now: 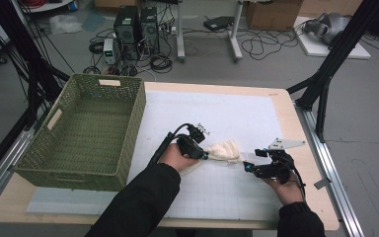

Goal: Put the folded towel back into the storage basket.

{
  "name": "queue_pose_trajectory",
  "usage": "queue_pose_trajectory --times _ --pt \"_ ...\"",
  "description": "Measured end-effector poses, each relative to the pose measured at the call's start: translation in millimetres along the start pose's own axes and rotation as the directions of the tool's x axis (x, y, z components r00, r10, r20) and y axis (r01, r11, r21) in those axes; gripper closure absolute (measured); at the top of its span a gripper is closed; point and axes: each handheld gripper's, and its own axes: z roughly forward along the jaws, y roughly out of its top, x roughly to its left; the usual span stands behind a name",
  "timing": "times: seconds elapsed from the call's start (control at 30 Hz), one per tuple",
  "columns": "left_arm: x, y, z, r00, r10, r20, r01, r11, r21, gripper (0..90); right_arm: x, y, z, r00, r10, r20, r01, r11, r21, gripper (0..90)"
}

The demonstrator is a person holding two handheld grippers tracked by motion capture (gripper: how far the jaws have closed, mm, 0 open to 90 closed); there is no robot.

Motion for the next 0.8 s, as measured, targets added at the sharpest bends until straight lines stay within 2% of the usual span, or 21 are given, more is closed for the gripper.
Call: queue_pose_trajectory --times 0.13,0.17,0.27,0.53,0.63,0.7,0.8 --pt "2.2 -0.2 -0.4 0.9998 -0.013 0.014 0.013 0.9999 0.001 80.4 3.4 -5.6 -7.6 0.9999 -0.010 0.003 0.010 1.000 -0.002 19.4" --pt "2.2 -0.5 -0.1 0.9994 -0.030 0.017 0.030 0.9995 -0.005 80.4 4.5 -7.1 -9.7 0.9999 -0.016 0.005 0.016 1.000 0.000 19.1" --pt "3.4 -0.9 -0.3 0.9984 -0.049 0.029 0.049 0.9988 -0.008 80.5 6.1 -11.0 -15.0 0.9997 -0.022 0.006 0.022 1.000 -0.004 18.4" --pt "5.3 -2.1 -1.9 0.9942 -0.095 0.052 0.096 0.9953 -0.016 80.7 6.2 -18.1 -26.2 1.0000 0.000 0.008 0.001 1.000 -0.020 14.1" --pt "8.1 -8.1 -2.7 0.9856 -0.148 0.081 0.153 0.9868 -0.054 80.7 6.8 -20.4 -29.0 1.0000 -0.001 0.009 0.002 1.000 -0.022 13.7" --pt "10.5 -11.9 -3.4 0.9812 -0.167 0.096 0.173 0.9830 -0.061 80.8 6.5 -21.4 -29.3 0.9999 -0.006 0.008 0.006 1.000 -0.024 13.6" --pt "10.3 -12.6 -5.6 0.9788 -0.177 0.103 0.185 0.9797 -0.076 80.7 6.5 -21.8 -29.0 0.9999 -0.011 0.007 0.011 1.000 -0.024 13.6"
